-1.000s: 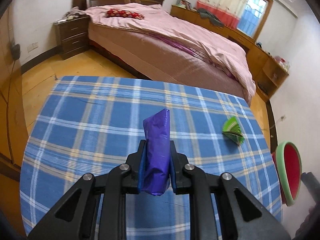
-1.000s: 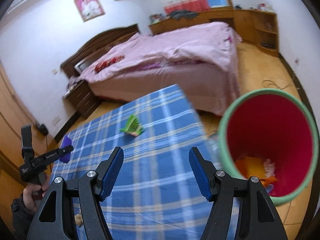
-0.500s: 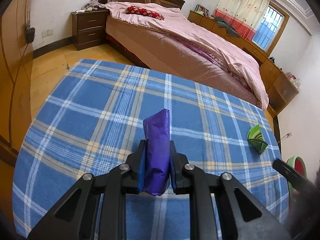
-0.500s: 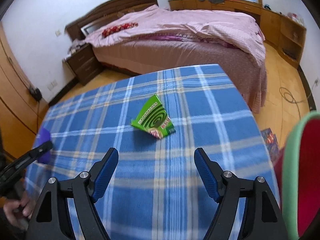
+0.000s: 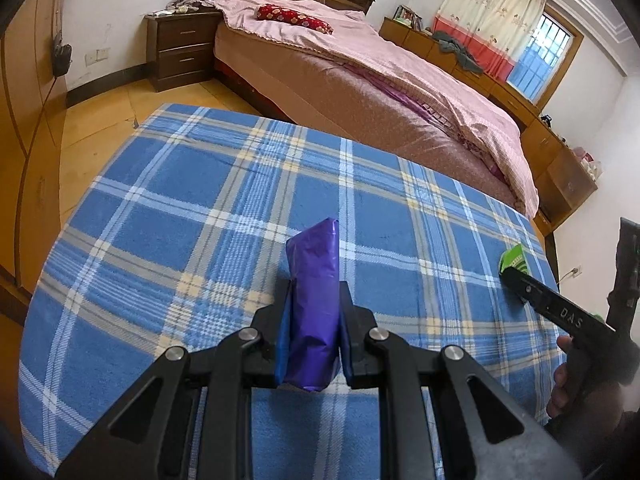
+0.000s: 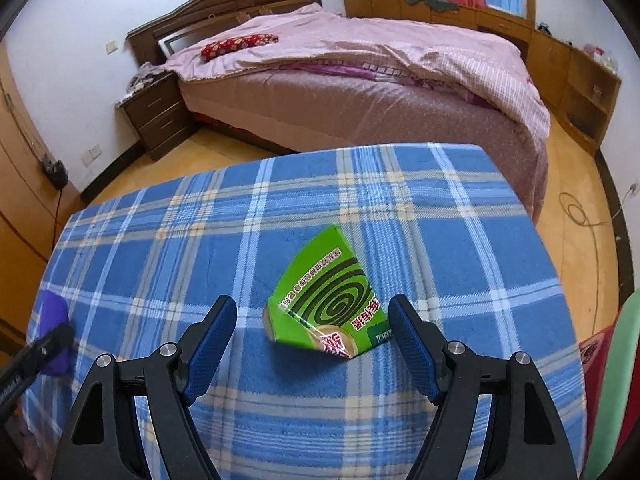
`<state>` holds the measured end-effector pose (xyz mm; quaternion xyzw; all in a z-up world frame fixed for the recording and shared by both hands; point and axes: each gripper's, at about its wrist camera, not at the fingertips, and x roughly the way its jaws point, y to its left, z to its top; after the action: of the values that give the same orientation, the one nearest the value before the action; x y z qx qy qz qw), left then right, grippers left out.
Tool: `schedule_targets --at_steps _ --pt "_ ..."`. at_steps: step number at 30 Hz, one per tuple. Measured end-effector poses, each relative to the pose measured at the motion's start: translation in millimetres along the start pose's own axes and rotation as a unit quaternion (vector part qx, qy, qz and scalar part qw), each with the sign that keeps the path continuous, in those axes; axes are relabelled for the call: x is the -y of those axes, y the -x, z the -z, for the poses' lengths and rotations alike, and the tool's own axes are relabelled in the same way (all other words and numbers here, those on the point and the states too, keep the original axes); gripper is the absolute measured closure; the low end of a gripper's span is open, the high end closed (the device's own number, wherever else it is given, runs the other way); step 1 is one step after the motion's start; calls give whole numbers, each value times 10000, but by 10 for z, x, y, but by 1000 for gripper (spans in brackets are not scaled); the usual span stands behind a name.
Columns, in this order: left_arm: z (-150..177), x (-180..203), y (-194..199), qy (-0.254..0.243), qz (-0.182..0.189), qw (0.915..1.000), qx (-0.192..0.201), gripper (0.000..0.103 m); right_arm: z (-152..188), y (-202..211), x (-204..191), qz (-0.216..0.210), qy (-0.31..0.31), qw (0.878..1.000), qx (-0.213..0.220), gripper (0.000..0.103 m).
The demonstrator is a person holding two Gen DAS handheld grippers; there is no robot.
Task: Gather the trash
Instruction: 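Grasp the green mosquito-coil packet with the right tool while the left tool holds the purple bag, then carry the green packet with the right tool and the purple bag with the left tool over the bucket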
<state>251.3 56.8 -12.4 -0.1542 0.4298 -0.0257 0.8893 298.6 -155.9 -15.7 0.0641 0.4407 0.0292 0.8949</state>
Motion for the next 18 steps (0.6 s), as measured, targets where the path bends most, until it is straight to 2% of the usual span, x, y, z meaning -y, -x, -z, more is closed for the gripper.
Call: schedule_targets --at_steps 5,7,8,18 --pt "-1 -3 -2 -7 5 10000 -12 83 10 -11 -25 68 -35 9999 104 25" --pt "-1 10 -8 -28 9 10000 -18 83 26 11 -42 210 32 9997 124 38" --pt "1 14 -9 -37 9 10000 -18 83 32 23 -39 217 54 9997 128 40" --pt "28 60 -2 -83 51 10000 5 83 122 261 39 -57 -30 10000 71 42"
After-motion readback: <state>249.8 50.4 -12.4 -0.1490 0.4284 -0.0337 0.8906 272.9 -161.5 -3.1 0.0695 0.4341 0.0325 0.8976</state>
